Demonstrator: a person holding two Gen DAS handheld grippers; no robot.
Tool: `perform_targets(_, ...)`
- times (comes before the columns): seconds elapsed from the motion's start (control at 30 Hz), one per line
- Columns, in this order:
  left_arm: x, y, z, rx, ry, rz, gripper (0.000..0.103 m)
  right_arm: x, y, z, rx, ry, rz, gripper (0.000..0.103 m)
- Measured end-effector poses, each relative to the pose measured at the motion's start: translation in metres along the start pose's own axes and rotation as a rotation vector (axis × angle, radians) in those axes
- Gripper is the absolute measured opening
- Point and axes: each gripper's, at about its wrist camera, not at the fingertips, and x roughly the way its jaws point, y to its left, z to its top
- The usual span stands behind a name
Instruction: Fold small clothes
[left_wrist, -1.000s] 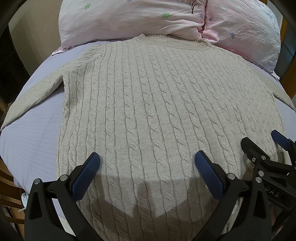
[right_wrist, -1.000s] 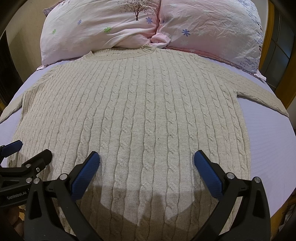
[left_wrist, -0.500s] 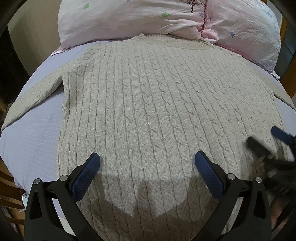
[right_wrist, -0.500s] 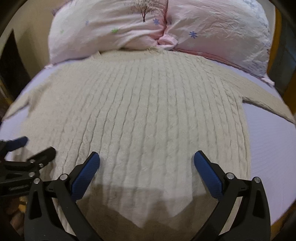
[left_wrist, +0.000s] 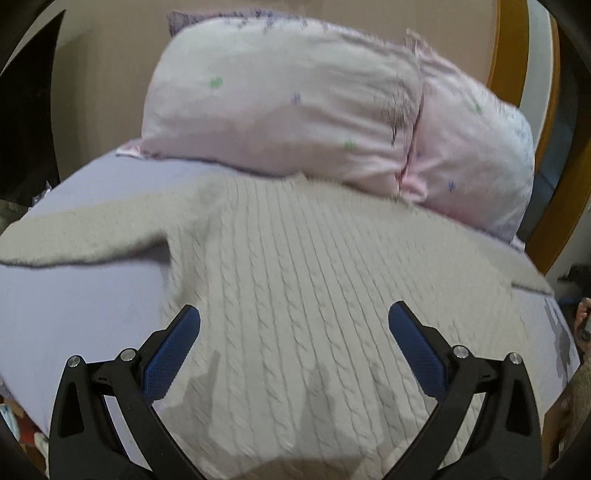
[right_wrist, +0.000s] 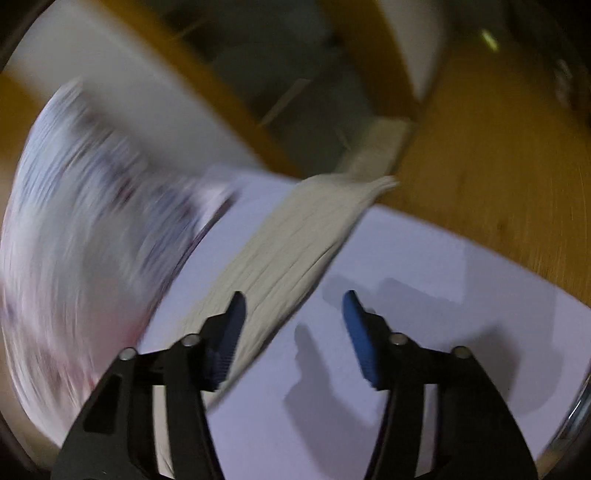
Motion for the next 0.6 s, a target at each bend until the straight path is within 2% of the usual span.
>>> perform_targets(0.1, -0.002, 0.015, 0.009, -0.036, -0.014, 0.002, 0.102, 0.025, -0.029, 0.022, 0.127, 0.058, 0.028, 0.043)
perform_targets(0.2, -0.004, 0.039, 0.015, -0.114, -0.012, 0.000, 0.102, 0.027, -0.030, 0.024, 0.138, 0.030, 0.032, 0.036)
perform_targets(0.23, -0.004, 0.048, 0.016, -0.145, -0.014, 0.005, 0.102, 0.028, -0.033, 0.026, 0.138, 0.021, 0.038, 0.031)
perform_targets(0.3, -0.005, 0.065, 0.019, -0.188, -0.022, 0.020, 0.102, 0.036, -0.032, 0.029, 0.126, 0.011, 0.025, 0.008)
perform_targets(0.37, -0.010, 0.086, 0.022, -0.224, -0.048, 0.046, 0.102, 0.039, -0.031, 0.034, 0.122, 0.010, 0.015, 0.008)
perform_targets(0.43, -0.020, 0.108, 0.021, -0.256, -0.082, 0.074, 0.102, 0.024, -0.008, 0.027, 0.065, -0.052, 0.050, 0.007)
perform_targets(0.47, -0.023, 0.117, 0.020, -0.274, -0.099, 0.081, 0.102, 0.014, 0.015, 0.019, 0.000, -0.087, 0.080, 0.007)
perform_targets(0.53, -0.032, 0.145, 0.020, -0.343, -0.139, 0.095, 0.102, -0.018, 0.074, -0.011, -0.161, -0.121, 0.196, 0.007)
perform_targets(0.6, -0.039, 0.171, 0.020, -0.428, -0.152, 0.111, 0.102, -0.040, 0.122, -0.042, -0.281, -0.113, 0.305, 0.007)
